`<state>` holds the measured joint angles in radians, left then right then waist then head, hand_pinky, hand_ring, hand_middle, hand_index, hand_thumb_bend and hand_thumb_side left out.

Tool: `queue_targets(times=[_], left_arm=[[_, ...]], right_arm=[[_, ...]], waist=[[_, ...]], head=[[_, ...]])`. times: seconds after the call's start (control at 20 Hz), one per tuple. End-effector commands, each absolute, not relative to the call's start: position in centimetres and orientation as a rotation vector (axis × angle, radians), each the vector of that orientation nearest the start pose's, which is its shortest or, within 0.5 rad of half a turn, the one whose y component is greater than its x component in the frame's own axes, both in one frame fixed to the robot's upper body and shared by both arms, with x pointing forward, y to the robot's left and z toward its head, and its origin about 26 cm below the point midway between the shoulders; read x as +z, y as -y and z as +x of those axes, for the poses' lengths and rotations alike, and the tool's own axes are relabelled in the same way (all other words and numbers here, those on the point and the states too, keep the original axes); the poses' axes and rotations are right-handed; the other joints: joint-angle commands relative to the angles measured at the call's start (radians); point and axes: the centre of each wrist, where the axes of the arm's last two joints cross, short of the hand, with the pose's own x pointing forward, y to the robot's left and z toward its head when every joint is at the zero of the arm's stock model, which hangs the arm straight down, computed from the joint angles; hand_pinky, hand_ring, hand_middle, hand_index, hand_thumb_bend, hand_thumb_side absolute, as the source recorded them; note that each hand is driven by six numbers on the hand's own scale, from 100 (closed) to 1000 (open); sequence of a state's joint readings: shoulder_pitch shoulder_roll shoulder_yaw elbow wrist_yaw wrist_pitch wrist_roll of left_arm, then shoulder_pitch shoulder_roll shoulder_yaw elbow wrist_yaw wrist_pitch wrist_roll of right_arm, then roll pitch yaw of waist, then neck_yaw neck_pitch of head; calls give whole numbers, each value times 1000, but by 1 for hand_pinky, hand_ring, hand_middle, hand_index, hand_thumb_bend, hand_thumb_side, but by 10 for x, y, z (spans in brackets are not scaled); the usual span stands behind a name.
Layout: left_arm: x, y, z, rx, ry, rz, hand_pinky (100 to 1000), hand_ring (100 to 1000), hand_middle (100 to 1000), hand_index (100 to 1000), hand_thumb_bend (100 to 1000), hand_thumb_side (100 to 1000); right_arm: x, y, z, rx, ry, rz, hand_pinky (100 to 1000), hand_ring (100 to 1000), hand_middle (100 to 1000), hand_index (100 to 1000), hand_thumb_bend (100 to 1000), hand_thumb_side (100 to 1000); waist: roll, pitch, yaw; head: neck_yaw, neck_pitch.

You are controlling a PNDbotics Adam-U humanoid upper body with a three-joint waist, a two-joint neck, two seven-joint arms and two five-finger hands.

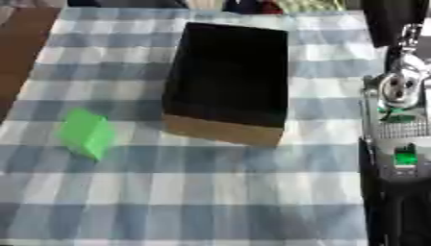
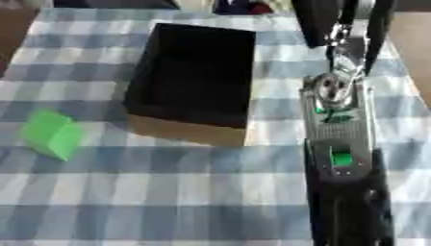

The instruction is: Pick up objects on the table and place them in the box.

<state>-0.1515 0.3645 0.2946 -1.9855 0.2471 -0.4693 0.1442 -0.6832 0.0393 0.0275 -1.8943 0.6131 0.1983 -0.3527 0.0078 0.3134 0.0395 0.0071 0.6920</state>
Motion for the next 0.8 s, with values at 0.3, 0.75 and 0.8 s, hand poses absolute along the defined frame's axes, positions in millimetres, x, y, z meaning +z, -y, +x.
queue_targets(times=[0.3, 0.75, 0.8], left_arm=[[212, -372, 266, 235, -3461, -598, 860, 689, 628, 835, 100, 100], [245, -398, 258, 970, -3205, -1022, 633, 709, 657, 844, 142, 100], [247, -402, 260, 1039, -3173, -1057, 626, 710, 659, 844, 149, 100]], right_arm=[[278, 148, 330, -75, 2435, -654, 811, 896, 748, 931, 100, 623], [275, 150, 331, -58, 2427, -666, 811, 896, 748, 931, 100, 625], [274, 149, 331, -57, 2426, -665, 811, 896, 748, 931, 100, 625]], waist=[[8, -23, 2], [21, -30, 7], [21, -30, 7]], head=[[-17, 24], [-13, 29], [-12, 28]])
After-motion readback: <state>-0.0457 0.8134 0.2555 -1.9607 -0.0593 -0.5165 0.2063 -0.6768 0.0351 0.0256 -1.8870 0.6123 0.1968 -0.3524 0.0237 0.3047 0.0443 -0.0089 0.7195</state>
